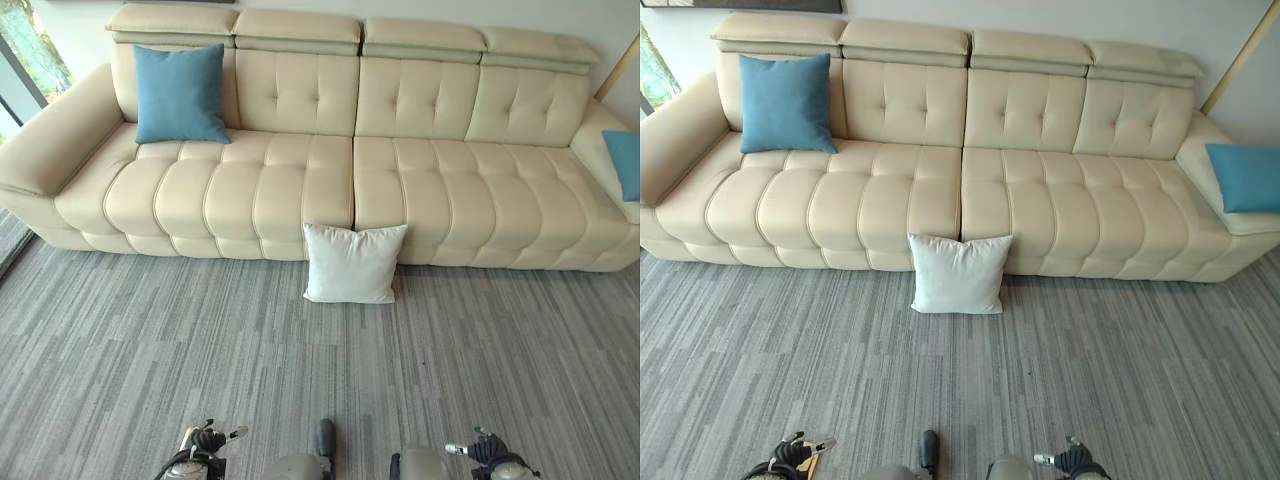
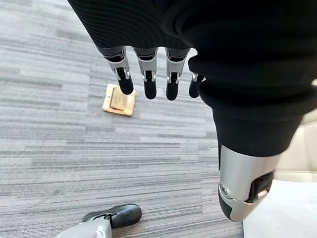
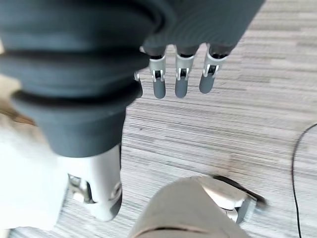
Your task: Pick up all the scattered cushions and arrange them neatly on the sofa.
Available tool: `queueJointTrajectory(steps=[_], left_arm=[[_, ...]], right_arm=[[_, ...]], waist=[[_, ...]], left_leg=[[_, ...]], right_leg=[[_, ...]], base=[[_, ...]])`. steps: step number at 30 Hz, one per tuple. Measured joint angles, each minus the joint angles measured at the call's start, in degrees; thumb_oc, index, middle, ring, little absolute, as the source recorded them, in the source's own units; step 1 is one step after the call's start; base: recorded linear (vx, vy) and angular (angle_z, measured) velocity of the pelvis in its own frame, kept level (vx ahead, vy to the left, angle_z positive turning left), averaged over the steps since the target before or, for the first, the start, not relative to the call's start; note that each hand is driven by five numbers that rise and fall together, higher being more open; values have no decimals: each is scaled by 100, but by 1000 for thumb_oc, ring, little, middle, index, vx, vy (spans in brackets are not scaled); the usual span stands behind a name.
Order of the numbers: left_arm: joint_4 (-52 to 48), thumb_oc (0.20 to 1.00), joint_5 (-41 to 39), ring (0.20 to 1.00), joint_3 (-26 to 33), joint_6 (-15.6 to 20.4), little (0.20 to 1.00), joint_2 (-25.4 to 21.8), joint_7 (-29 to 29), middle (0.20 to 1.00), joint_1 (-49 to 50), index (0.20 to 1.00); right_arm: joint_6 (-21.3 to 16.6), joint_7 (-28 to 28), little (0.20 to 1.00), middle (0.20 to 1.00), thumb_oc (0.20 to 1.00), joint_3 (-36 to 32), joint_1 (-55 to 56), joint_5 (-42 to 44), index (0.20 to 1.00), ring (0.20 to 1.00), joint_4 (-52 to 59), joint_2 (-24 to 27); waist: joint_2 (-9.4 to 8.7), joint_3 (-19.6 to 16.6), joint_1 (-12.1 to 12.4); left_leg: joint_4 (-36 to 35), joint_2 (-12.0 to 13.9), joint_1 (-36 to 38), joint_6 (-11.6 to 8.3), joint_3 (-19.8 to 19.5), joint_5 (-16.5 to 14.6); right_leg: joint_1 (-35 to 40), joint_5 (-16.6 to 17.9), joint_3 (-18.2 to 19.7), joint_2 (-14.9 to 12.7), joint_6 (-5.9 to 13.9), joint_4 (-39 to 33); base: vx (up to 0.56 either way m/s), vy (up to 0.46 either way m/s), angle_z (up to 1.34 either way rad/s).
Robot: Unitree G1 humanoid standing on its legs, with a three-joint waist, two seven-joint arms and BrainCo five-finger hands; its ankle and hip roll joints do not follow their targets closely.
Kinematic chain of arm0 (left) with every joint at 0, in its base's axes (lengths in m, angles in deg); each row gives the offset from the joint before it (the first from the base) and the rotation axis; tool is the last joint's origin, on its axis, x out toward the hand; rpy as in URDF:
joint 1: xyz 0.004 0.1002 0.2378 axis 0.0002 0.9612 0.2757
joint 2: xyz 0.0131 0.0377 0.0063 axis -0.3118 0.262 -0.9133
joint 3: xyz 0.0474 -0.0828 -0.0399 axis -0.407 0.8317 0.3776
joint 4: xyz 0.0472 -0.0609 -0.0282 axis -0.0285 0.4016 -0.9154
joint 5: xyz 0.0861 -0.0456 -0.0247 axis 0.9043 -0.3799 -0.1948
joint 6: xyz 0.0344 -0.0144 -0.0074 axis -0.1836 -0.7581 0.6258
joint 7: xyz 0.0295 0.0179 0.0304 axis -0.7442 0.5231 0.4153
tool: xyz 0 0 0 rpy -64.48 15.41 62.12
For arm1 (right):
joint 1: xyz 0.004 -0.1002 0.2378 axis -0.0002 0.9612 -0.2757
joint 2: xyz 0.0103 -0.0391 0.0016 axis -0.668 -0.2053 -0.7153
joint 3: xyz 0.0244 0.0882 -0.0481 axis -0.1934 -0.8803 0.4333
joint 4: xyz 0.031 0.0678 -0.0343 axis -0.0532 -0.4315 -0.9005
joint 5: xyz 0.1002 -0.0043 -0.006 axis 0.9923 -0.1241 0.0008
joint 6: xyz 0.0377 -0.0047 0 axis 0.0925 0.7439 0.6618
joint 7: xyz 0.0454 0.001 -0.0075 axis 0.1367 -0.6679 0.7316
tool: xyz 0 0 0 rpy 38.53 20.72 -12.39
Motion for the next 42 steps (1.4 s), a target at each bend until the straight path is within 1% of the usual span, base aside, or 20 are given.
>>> queueJointTrajectory(steps=[4,6,9,12,14,16,17,18,19,20,21,23,26,28,30,31,33,36,39,42], left_arm=[[-7,1000,0,1000,35,13,1000,10,15,1000,-127,1000],[54,1000,2,1000,55,7,1000,11,17,1000,-179,1000],[26,1000,14,1000,55,12,1000,54,26,1000,-162,1000],[13,1000,18,1000,58,25,1000,109,39,1000,-128,1000],[59,1000,24,1000,14,59,1000,304,43,1000,-7,1000],[70,1000,22,1000,13,70,1000,456,13,1000,13,1000],[81,1000,22,1000,12,79,1000,498,-5,1000,34,1000],[74,1000,21,1000,16,79,1000,523,-15,1000,60,1000],[98,1000,21,1000,16,91,1000,544,-47,1000,20,1000],[85,1000,20,1000,37,89,1000,542,-59,1000,11,1000],[72,1000,14,1000,47,95,1000,536,-60,1000,-46,1000],[-24,1000,7,1000,44,104,1000,485,-52,1000,-164,1000],[-121,1000,2,1000,41,100,1000,449,-55,1000,-129,1000],[-151,1000,2,1000,36,100,1000,450,-55,1000,-131,1000],[-111,1000,3,1000,15,60,1000,425,-42,1000,-206,1000],[-119,1000,3,1000,11,61,1000,438,-41,1000,-203,1000],[-156,1000,3,1000,-16,63,1000,482,-40,1000,-96,1000],[-209,1000,7,1000,-3,117,1000,387,-46,1000,-139,1000],[-194,1000,17,1000,-4,92,1000,275,-46,1000,-49,1000],[-113,1000,21,1000,-12,92,1000,225,-42,1000,-18,1000]], right_arm=[[15,-14,1000,1000,1000,-28,-112,1,1000,1000,-10,-4],[38,-32,1000,1000,1000,-191,-82,1,1000,1000,-20,-37],[122,-70,1000,1000,1000,-372,60,-13,1000,1000,-11,-35],[144,-66,1000,1000,1000,-439,280,-23,1000,1000,-55,-12],[161,-60,1000,1000,1000,-471,431,-7,1000,1000,-316,62],[150,-53,1000,1000,1000,-444,465,5,1000,1000,-344,86],[122,-56,1000,1000,1000,-430,427,61,1000,1000,-322,133],[105,-57,1000,1000,1000,-417,333,67,1000,1000,-285,189],[85,-53,1000,1000,1000,-409,207,81,1000,1000,-245,300],[52,-58,1000,1000,1000,-396,112,81,1000,1000,-209,335],[12,-64,1000,1000,1000,-399,-12,111,1000,1000,-152,392],[25,-82,1000,1000,1000,-396,-209,149,1000,1000,-218,410],[-3,-88,1000,1000,1000,-381,-259,191,1000,1000,-171,388],[2,-87,1000,1000,1000,-360,-254,228,1000,1000,-191,439],[26,-124,1000,1000,1000,-248,-219,224,1000,1000,-248,520],[27,-124,1000,1000,1000,-214,-198,223,1000,1000,-261,556],[5,-122,1000,1000,1000,-187,-63,222,1000,1000,-216,660],[11,-122,1000,1000,1000,-220,89,222,1000,1000,-318,531],[9,-119,1000,1000,1000,-219,109,216,1000,1000,-379,395],[14,-119,1000,1000,1000,-175,31,148,1000,1000,-419,386]], waist=[[-98,89,-123],[-251,183,-231],[-223,305,-396],[-178,243,-606],[99,118,-758],[181,-5,-844],[187,-74,-838],[225,-117,-810],[272,-140,-788],[291,-147,-754],[249,-121,-763],[79,-11,-582],[-29,49,-466],[49,108,-459],[222,247,-486],[255,293,-482],[470,244,-573],[434,241,-632],[299,184,-569],[334,183,-505]], left_leg=[[-160,-113,262,69,-55,-104],[-203,-252,455,54,-81,-249],[-200,-293,894,62,-209,-585],[-196,-259,1398,-48,-457,-1024],[65,84,1786,-433,-695,-1383],[926,270,1637,-734,-718,-1436],[1672,330,1411,-940,-688,-1367],[2186,371,1216,-1084,-681,-1275],[3474,454,634,-1418,-684,-1118],[3888,472,394,-1612,-700,-979],[4391,464,50,-1797,-770,-551],[5033,523,-484,-1748,-568,-510],[4012,692,-856,-1599,-349,-592],[2548,792,-832,-1552,-347,-577],[608,1015,-637,-1545,-342,-208],[605,1055,-634,-1529,-347,-70],[728,1111,-558,-1332,-352,647],[-225,938,-133,-980,-360,644],[-242,788,-122,-925,-379,596],[-267,785,-169,-954,-356,499]], right_leg=[[-329,778,-125,116,288,-1966],[-193,1351,-229,102,385,-3574],[-188,1856,-412,90,401,-3762],[-41,2011,-414,100,308,-3752],[371,2283,-366,325,-23,-3467],[641,2276,-394,480,-302,-3332],[833,2280,-410,558,-597,-3382],[922,2153,-400,641,-756,-3413],[1060,2117,-395,730,-886,-3496],[1134,2027,-371,761,-1001,-3494],[1281,1762,-294,785,-1159,-3496],[1569,1736,-192,706,-1136,-3546],[1908,1603,-128,624,-1122,-3647],[2027,1527,-76,685,-1022,-3695],[2116,1387,-122,767,-860,-3704],[2161,1360,-85,788,-831,-3705],[2269,1268,-61,891,-688,-3705],[2311,1166,-92,792,-416,-3705],[2282,1081,-65,628,-217,-3737],[2217,1111,-36,625,-182,-3735]], base=[[452,-100,7],[462,-103,9],[554,-139,10],[789,-231,34],[553,-218,58],[364,-207,30],[426,-244,-5],[494,-273,-29],[344,-187,-33],[453,-228,-17],[322,-137,-9],[302,-62,-33],[252,75,-27],[204,122,-23],[82,55,-14],[49,99,-19],[89,113,-1],[104,66,24],[20,65,4],[-121,40,-5]])
